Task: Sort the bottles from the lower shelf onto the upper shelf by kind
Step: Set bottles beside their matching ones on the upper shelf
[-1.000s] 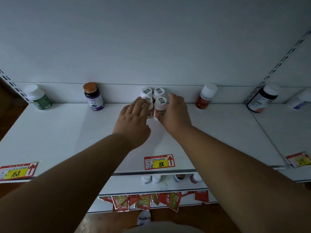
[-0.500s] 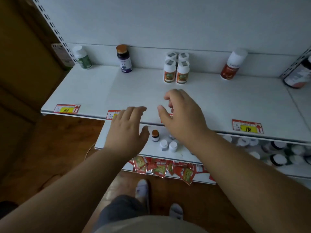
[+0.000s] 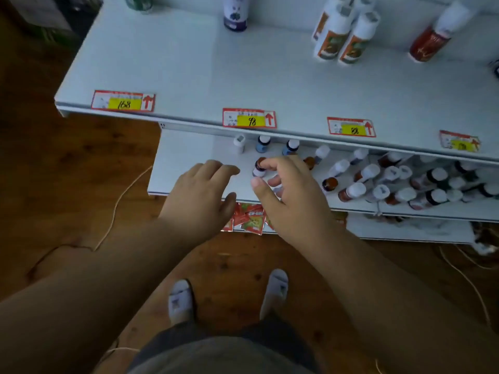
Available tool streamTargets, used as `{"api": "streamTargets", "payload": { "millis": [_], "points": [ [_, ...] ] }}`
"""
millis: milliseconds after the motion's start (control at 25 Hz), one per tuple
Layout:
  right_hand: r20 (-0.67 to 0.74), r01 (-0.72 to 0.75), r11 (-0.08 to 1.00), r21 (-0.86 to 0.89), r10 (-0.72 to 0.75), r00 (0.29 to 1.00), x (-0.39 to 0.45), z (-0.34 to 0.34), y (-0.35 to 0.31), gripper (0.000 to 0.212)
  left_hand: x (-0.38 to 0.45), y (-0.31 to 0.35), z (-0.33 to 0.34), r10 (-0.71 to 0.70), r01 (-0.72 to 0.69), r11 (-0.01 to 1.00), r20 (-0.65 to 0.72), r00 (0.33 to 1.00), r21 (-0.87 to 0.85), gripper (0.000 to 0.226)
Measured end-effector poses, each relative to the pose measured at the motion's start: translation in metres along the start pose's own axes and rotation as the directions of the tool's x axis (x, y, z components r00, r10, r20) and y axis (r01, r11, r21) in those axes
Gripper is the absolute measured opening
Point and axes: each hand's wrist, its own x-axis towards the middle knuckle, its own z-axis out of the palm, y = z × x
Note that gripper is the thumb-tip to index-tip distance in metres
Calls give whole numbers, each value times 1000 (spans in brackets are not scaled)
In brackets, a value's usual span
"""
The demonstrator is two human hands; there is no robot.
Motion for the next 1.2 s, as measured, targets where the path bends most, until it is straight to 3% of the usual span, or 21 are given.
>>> {"api": "streamTargets", "payload": {
  "millis": [240, 360, 520, 720, 840, 920, 1040, 1120, 1200],
  "points": [
    [-32, -118, 993, -12, 118, 993, 51, 88, 28, 38, 33, -72, 67, -79, 79, 995, 1, 997, -58, 53],
    [31, -137, 986, -97, 141, 990, 114, 156, 82, 41, 67, -125, 146, -199, 199, 980, 18, 980, 12, 60],
    [68, -186, 960, -210, 204, 977, 189, 207, 136, 43, 93, -163, 226, -165, 157, 969, 25, 986, 189, 64],
    [64, -172, 917, -359, 208, 976, 277, 252, 182, 49, 124, -185, 277, -196, 194, 964, -9, 981, 180, 65],
    [94, -222, 877, -426, 287, 953, 315, 268, 199, 64, 148, -185, 291, -172, 174, 972, -23, 985, 156, 62],
    [119, -215, 873, -437, 293, 949, 332, 280, 212, 60, 157, -186, 300, -173, 178, 973, -46, 984, 147, 60],
    [130, -130, 898, -420, 202, 971, 336, 284, 221, 32, 155, -183, 309, -210, 213, 975, -54, 976, 55, 57],
    [149, -97, 936, -338, 154, 977, 314, 284, 212, 34, 141, -184, 303, -235, 227, 970, -97, 967, -82, 56],
    [172, -93, 972, -216, 132, 976, 276, 276, 194, 45, 116, -178, 285, -354, 307, 906, -124, 927, -291, 54]
  ]
}}
